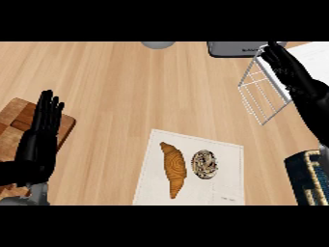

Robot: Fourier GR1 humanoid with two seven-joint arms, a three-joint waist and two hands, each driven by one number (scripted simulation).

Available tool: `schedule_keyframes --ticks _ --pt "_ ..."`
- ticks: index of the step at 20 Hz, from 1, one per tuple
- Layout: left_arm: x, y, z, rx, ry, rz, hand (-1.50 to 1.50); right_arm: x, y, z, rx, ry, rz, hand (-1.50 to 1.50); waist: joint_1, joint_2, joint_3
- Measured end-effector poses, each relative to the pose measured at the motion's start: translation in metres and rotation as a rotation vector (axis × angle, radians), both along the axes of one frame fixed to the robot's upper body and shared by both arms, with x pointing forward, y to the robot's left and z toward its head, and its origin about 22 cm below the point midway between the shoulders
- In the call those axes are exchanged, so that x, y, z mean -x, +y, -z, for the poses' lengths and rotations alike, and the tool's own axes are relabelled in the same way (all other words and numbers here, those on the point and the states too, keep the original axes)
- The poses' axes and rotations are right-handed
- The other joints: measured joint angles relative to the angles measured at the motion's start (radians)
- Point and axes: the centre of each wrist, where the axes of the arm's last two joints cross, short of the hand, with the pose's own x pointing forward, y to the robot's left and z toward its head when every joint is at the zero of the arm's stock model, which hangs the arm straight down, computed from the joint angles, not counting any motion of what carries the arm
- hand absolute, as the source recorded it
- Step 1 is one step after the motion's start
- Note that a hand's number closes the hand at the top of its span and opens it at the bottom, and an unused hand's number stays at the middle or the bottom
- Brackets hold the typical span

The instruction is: Pick the croissant from the placemat and place it in the tiered shelf

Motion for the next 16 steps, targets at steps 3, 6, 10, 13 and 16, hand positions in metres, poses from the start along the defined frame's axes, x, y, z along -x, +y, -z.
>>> schedule_keyframes --ticks 3,6,10,13,16 --pt "-0.007 -0.003 -0.001 -0.049 0.017 0.036 0.0 0.005 0.006 0.013 -0.009 0.072 0.069 -1.5 0.001 0.01 -0.013" --pt "-0.014 -0.005 0.0 -0.128 0.054 0.096 0.0 0.005 0.026 0.034 -0.018 0.216 0.192 -1.5 0.0 0.018 -0.02" --pt "-0.011 -0.005 0.007 -0.147 0.096 0.123 0.0 0.008 0.017 0.06 -0.111 0.315 0.362 1.5 -0.035 0.035 -0.021" --pt "-0.011 -0.007 0.012 -0.163 0.13 0.15 0.0 0.013 0.002 0.088 -0.014 0.284 0.624 -1.5 -0.042 0.031 -0.026" --pt "-0.017 -0.011 0.013 -0.17 0.151 0.177 0.0 0.031 0.02 0.123 -0.059 0.227 0.791 -1.5 -0.034 0.027 -0.024"
